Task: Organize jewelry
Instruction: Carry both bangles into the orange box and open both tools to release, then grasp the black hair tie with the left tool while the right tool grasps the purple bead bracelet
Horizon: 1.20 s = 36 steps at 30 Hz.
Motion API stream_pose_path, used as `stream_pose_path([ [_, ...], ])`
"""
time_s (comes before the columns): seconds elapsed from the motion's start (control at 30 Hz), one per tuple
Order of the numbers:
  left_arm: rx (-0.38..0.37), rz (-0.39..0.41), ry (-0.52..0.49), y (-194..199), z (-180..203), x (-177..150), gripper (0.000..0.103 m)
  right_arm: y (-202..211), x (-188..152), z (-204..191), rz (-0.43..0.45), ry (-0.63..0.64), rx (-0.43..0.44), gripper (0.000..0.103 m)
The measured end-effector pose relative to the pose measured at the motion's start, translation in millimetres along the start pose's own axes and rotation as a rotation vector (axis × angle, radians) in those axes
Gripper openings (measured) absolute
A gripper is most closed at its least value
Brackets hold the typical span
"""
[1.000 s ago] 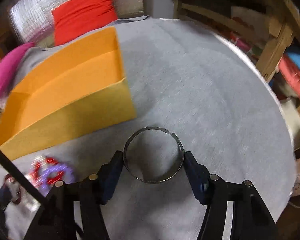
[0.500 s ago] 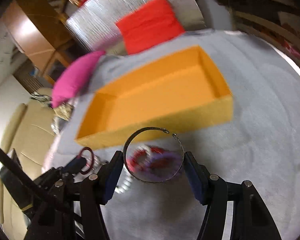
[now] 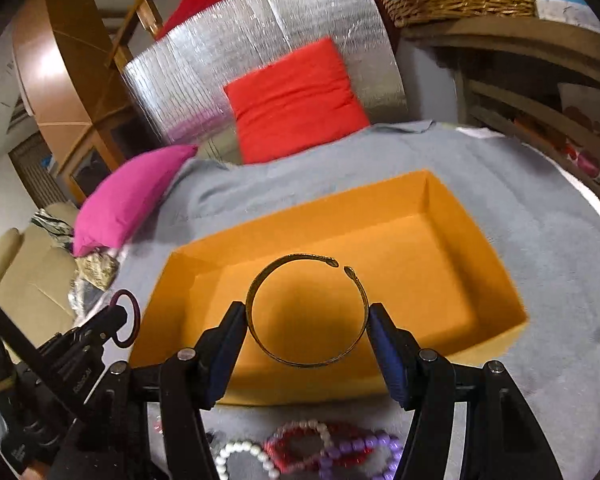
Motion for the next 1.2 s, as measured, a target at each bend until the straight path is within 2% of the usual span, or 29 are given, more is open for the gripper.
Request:
stream_pose_path([
  [0.13,-0.008,-0.089,0.010,-28.7,-3.1,-11.9,0.009,-30.9,-8.5,-2.7,-0.103,0.020,-0.016,0.064],
  [0.3,0.017,-0.142,0.020,-46.1,-8.4,-20.9,0.009,-49.0,-18.2,-3.5,-0.157,0.039,-0.045,0.066],
  [0.37,0.023,-0.159,0.028,-49.0,-10.9,-22.1,0.019,-49.7,-18.5,-5.4,-0.167,0.055,-0.058,0.066],
  [0.43,0.028,-0.148,0.023,-46.9,-10.3,-20.7,0.047,-48.9,-19.4,-5.3,-0.173,0.062,-0.056,0.069],
  [0.5,0.047,-0.117,0.007,-40.2,-10.7,-18.0,0.055,-45.5,-19.4,-4.0,-0.166,0.061,-0.056,0.071],
  [0.7,0.052,-0.064,-0.024,-21.8,-17.5,-15.2,0.057,-23.0,-11.3,6.2,-0.099,0.028,-0.041,0.072],
  [0.93,0.065,0.012,-0.039,19.0,-37.4,-22.6,0.061,34.1,-10.6,28.5,0.013,0.030,-0.037,0.071],
  [1.13,0.060,0.038,0.020,54.3,-58.5,-40.3,0.063,69.5,-28.6,31.4,0.030,0.052,-0.012,0.052],
  [1.2,0.058,0.039,0.029,64.6,-62.5,-51.4,0.063,80.6,-44.0,32.8,0.020,0.036,-0.003,0.052],
])
Point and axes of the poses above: each gripper's, at about its wrist camera, not at the fingertips, and y roughly against the way its jaws point, z to its right, x to its top, the point moved 7 cm from there along -y, roughly the way its jaws point, and after that the axes turned 14 degrees about y, right-handed, at the moved point
